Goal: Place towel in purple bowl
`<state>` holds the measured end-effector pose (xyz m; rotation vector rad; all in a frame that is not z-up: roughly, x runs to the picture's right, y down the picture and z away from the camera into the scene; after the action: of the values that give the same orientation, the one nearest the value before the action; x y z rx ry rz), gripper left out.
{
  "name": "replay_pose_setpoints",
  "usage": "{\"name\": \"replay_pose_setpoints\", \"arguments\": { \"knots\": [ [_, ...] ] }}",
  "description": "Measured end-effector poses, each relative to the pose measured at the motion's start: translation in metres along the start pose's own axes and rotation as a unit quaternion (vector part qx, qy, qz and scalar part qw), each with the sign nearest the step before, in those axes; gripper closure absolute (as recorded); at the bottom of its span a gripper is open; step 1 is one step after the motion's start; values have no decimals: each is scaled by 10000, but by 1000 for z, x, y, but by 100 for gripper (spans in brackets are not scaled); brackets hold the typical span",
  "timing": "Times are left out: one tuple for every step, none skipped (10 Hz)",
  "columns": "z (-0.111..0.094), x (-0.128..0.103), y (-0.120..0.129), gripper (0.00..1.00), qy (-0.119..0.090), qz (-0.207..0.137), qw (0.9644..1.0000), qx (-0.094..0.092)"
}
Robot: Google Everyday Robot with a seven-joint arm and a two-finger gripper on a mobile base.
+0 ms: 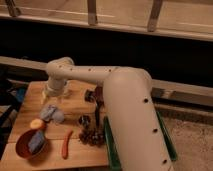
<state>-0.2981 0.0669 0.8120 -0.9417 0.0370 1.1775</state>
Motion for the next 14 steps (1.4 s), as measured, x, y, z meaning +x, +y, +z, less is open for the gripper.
{"name": "replay_pose_setpoints", "arguments": {
  "knots": [
    [9,1,-2,39,61,10,10000,19],
    [22,-1,-1,39,165,-27,9998,96],
    [32,-2,1,39,258,-78,9995,169],
    [43,-3,2,39,348,-116,9991,221],
    [51,-4,-3,39,414,-113,9987,266],
    [58,-5,-7,39,469,-89,9985,285],
    [65,-6,-6,39,519,-95,9982,288],
    [76,-7,-4,39,590,-119,9978,294],
    [83,-8,-3,41,651,-129,9974,296],
    [88,-8,-3,47,715,-135,9968,317],
    [92,-8,-2,56,747,-164,9966,308],
    [95,-7,1,68,780,-214,9963,302],
    [96,-7,2,78,797,-241,9961,302],
    [95,-6,2,86,786,-252,9962,290]
  ]
}}
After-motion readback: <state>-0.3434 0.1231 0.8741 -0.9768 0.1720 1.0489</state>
